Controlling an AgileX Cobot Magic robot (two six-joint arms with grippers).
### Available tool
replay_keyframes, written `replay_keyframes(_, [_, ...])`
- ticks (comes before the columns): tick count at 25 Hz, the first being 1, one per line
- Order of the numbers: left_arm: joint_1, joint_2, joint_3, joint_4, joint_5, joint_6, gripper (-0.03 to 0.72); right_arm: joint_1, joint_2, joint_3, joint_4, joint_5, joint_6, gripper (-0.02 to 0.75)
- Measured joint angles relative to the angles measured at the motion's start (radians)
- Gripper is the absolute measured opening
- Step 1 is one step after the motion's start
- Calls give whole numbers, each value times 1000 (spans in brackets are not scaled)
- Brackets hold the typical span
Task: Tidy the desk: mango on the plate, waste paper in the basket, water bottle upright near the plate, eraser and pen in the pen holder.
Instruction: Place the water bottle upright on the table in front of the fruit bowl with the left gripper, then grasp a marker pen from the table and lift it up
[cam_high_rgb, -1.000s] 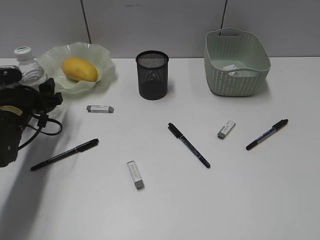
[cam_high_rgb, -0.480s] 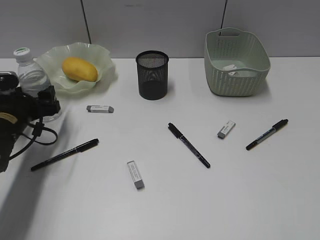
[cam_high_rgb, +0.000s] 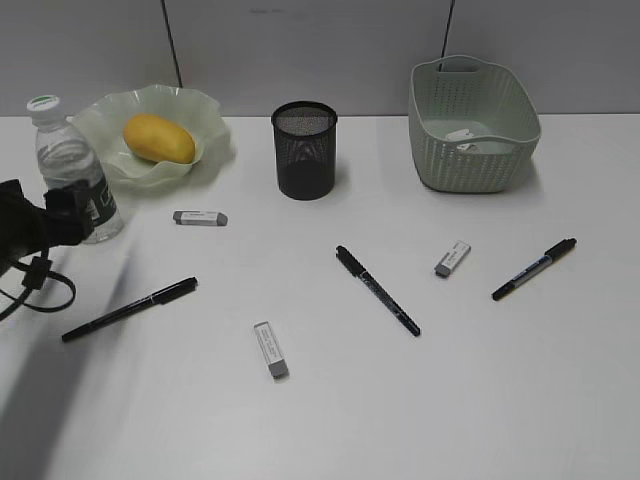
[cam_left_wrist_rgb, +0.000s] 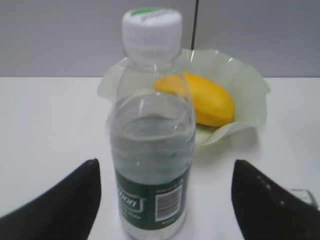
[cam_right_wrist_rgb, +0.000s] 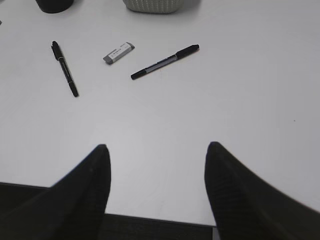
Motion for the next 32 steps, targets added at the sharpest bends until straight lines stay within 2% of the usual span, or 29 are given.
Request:
replay_keyframes(3, [0, -139, -3, 53, 173, 0, 614, 0, 0, 0, 0, 0, 0, 475])
replay_keyframes(8, [0, -368, -94, 145, 729, 0, 597, 0, 0, 0, 0, 0, 0, 475])
replay_keyframes(14, [0, -544, -300, 162, 1408, 0, 573, 0, 0, 0, 0, 0, 0, 475])
replay_keyframes(19, [0, -566, -470, 160, 2012, 0, 563, 0, 0, 0, 0, -6, 0, 475])
replay_keyframes(23, [0, -595, -494, 158, 2209, 0, 533, 0, 0, 0, -2, -8, 0, 475])
replay_keyframes(27, [0, -648, -456, 139, 2251, 0, 483, 0, 0, 0, -26, -14, 32, 475])
replay_keyframes(32, [0, -807, -342, 137, 2238, 0, 452, 0, 0, 0, -57, -14, 42, 475])
